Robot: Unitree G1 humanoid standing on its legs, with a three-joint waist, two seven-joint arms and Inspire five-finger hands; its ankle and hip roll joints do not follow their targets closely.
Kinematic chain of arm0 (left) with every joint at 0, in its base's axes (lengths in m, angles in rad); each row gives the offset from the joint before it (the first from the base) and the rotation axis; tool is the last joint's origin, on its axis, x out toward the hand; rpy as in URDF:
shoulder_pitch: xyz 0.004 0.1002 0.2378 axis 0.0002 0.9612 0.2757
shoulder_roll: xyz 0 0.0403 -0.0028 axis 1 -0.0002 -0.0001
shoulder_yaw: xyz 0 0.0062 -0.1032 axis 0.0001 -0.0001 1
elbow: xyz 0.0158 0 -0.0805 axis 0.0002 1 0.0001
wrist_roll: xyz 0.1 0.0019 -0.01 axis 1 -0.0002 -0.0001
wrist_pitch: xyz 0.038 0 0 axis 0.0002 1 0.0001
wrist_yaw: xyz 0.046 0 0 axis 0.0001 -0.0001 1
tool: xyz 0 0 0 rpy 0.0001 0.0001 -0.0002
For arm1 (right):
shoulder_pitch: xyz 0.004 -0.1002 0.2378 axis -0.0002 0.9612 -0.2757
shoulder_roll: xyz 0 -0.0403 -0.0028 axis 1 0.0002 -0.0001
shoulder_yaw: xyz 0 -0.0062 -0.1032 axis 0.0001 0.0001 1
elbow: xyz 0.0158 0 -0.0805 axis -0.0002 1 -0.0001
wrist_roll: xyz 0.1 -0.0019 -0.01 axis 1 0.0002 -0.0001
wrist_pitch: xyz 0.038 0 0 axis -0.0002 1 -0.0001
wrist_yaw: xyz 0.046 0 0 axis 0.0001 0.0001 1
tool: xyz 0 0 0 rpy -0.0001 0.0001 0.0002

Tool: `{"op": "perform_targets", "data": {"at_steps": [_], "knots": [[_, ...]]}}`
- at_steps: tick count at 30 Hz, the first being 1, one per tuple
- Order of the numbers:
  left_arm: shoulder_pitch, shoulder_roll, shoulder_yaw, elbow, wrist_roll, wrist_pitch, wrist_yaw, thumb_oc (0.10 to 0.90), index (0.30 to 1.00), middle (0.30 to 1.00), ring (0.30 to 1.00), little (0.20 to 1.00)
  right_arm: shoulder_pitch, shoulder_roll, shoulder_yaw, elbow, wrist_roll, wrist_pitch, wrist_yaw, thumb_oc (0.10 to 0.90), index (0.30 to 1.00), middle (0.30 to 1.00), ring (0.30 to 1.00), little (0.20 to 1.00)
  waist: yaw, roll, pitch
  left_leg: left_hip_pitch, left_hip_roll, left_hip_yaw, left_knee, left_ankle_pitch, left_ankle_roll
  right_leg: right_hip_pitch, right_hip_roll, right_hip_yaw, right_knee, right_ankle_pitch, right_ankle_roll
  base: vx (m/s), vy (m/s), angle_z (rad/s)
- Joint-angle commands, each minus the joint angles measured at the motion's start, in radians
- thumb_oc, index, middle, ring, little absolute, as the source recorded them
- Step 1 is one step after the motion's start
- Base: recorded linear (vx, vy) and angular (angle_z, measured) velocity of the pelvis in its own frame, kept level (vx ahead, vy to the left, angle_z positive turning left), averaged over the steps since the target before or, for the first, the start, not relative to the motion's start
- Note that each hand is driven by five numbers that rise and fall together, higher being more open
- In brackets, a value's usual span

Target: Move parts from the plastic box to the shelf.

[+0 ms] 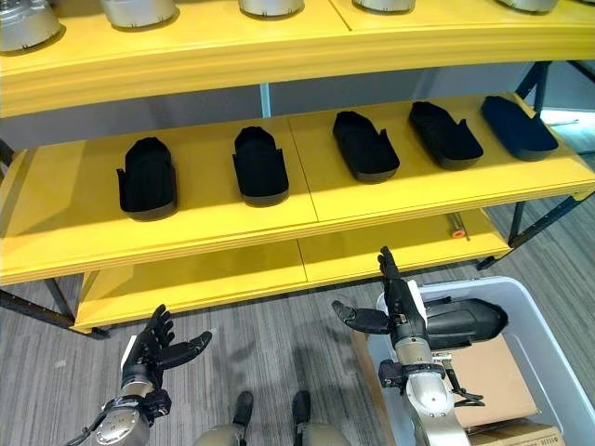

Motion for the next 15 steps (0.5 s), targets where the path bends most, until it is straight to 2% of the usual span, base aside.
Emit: {"op": "perform_targets", "data": {"at_steps": [1, 9, 15], "knots": [[0.014, 0.056, 0.052, -0.097, 0.019, -0.091, -0.01, 0.9, 1.0, 1.0, 1.0, 1.0, -0.048, 0.0, -0.026, -0.109, 0.043, -0.081, 0.015, 0.9, 1.0, 1.0, 1.0, 1.0, 0.01, -0.017, -0.074, -0.006, 0.015, 0.001, -0.029, -0.011, 0.004, 0.078, -0.099, -0.007, -0.042, -0.066, 0.114, 0.04, 0.115, -0.48], [0.041, 0.068, 0.068, -0.093, 0.02, -0.075, -0.011, 0.9, 1.0, 1.0, 1.0, 1.0, -0.032, 0.018, -0.017, -0.125, 0.075, -0.055, 0.046, 0.9, 1.0, 1.0, 1.0, 1.0, 0.009, -0.038, -0.083, 0.055, -0.005, 0.081, -0.058, -0.047, 0.043, 0.068, -0.129, 0.046, -0.026, -0.045, 0.148, 0.04, 0.141, -0.41], [0.035, 0.082, 0.063, -0.093, 0.034, -0.069, -0.019, 0.9, 1.0, 1.0, 1.0, 1.0, -0.011, 0.04, -0.034, -0.132, 0.087, -0.046, 0.049, 0.9, 1.0, 1.0, 1.0, 1.0, -0.015, -0.046, -0.078, 0.078, -0.024, 0.127, -0.062, -0.07, 0.068, 0.044, -0.153, 0.08, 0.012, -0.036, 0.176, 0.01, 0.125, -0.24]]}}
